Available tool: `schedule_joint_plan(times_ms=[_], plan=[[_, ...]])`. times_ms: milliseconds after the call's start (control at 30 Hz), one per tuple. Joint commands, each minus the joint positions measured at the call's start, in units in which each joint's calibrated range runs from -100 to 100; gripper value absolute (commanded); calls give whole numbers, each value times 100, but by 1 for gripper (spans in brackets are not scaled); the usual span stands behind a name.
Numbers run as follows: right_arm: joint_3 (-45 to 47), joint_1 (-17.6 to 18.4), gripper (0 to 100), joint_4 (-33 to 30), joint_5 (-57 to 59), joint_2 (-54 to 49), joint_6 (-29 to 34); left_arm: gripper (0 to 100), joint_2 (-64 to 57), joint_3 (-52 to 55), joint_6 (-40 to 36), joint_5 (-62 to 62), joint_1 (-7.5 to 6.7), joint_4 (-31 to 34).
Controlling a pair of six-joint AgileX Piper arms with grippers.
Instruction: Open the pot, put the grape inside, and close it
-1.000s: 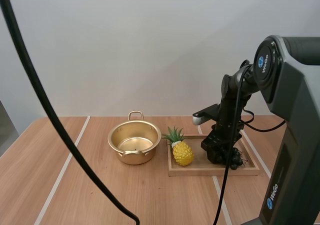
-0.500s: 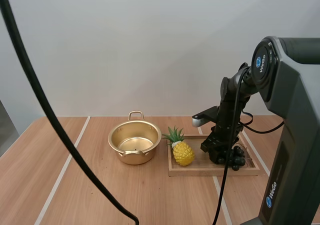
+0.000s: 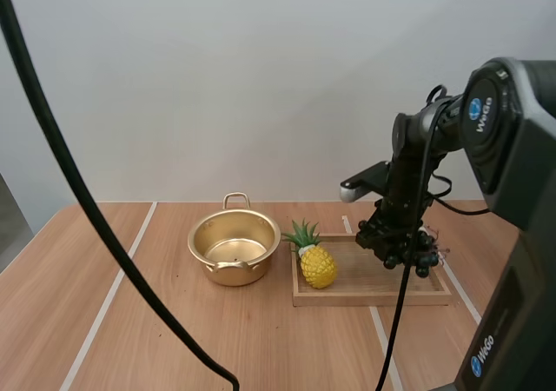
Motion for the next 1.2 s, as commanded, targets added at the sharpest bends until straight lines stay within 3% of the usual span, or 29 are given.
schedule_joint_plan(times_ms=[0,333,567,767,933,1167], plan=[[-286,-25,0,7,62,-718,88,0,20,-3,-14,-130,-8,51],[-1708,-25,0,1114,-20,-2382,380,0,8,-3,-14,-128,-8,51],[-2197,-25,0,1848,-1245,-3219,942,0,-45,-3,-14,-112,-8,83],[-2197,-25,0,3220,-872,-3426,860,0,-133,-109,-44,-152,-8,83],[-2197,-16,0,4391,-237,-3415,349,0,-169,-358,-44,-152,-8,83],[-2197,381,0,4597,-117,-3349,208,0,-184,-547,-53,-234,-8,83]])
